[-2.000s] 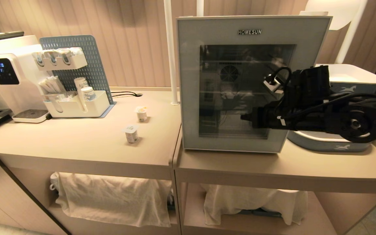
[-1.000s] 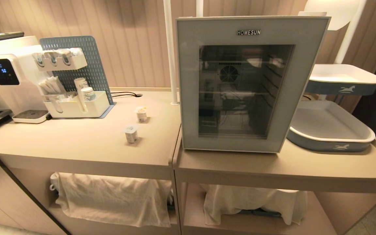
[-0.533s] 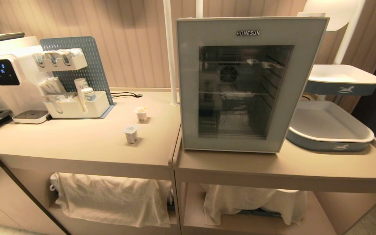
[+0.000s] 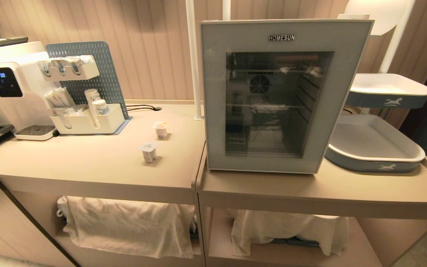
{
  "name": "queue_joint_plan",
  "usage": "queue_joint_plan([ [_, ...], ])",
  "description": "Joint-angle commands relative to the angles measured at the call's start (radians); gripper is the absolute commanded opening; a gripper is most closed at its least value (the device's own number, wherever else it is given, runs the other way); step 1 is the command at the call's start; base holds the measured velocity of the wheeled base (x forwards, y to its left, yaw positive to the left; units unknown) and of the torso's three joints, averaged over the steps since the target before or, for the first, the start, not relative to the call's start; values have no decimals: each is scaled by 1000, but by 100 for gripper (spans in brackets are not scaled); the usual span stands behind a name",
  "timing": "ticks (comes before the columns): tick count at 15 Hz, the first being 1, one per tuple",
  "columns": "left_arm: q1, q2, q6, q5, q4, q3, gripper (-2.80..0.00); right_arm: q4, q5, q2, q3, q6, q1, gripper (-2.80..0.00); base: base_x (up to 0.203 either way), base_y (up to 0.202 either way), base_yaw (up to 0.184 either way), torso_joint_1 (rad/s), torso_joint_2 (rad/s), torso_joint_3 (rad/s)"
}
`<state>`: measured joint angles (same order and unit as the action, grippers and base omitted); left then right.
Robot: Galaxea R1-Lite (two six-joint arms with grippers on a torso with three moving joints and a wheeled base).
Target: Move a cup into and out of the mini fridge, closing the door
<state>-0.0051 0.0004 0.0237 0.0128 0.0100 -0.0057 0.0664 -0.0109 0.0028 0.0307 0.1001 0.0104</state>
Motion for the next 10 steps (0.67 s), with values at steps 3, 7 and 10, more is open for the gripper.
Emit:
queue_joint_plan([
  [3, 0, 0, -1, 1, -2, 0, -280, -7, 8, -1, -8, -51, -1, -280, 0, 0, 0, 0, 0, 0],
  [7, -1, 0, -1, 1, -2, 0, -280, -7, 8, -3, -8, -48, 0, -280, -1, 116, 2, 1, 3, 0],
  [10, 0, 0, -1, 0, -2, 0, -280, -7, 8, -3, -7, -48, 0, -280, 0, 192, -1, 4, 5, 1],
])
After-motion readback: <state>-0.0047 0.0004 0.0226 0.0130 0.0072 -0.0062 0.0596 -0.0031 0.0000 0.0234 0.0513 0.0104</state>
